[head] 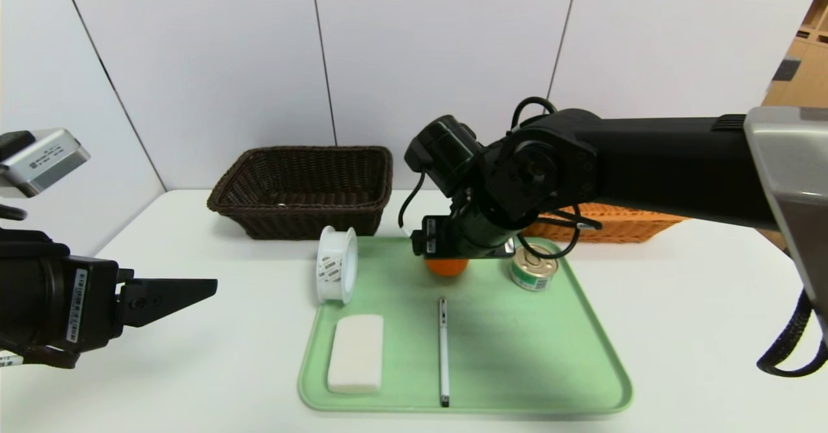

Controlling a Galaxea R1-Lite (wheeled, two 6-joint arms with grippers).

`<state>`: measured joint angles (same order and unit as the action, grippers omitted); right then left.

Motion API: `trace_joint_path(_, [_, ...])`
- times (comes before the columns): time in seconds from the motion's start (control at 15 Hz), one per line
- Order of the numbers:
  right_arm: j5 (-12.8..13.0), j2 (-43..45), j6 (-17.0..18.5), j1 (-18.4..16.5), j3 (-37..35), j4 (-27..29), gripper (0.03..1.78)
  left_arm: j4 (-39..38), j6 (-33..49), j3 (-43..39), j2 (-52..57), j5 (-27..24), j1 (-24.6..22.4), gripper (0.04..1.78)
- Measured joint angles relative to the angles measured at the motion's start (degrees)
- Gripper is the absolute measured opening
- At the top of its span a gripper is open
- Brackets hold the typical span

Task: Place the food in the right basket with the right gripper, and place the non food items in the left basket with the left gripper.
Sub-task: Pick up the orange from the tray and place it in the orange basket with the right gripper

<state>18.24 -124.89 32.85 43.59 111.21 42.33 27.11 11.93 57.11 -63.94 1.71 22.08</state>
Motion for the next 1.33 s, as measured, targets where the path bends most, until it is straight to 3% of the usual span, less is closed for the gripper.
trace_joint_path(0.27, [0.26,-1.79,0.0,-0.11,0.06,-0.63,1.69,-0.07,-0.01,0.18,0.02,0.02,0.24,1.75])
trace_joint_path(0.6, [0.72,-4.71,-0.26,-0.4,0.06,-6.34,1.69,-0.02,-0.09,0.11,0.07,0.02,0.52,1.75])
trace_joint_path(1.33, [1.55,-7.57,-0.59,-1.37,0.39,-8.66,1.7,0.0,-0.09,-0.91,0.4,-0.06,0.71,1.75])
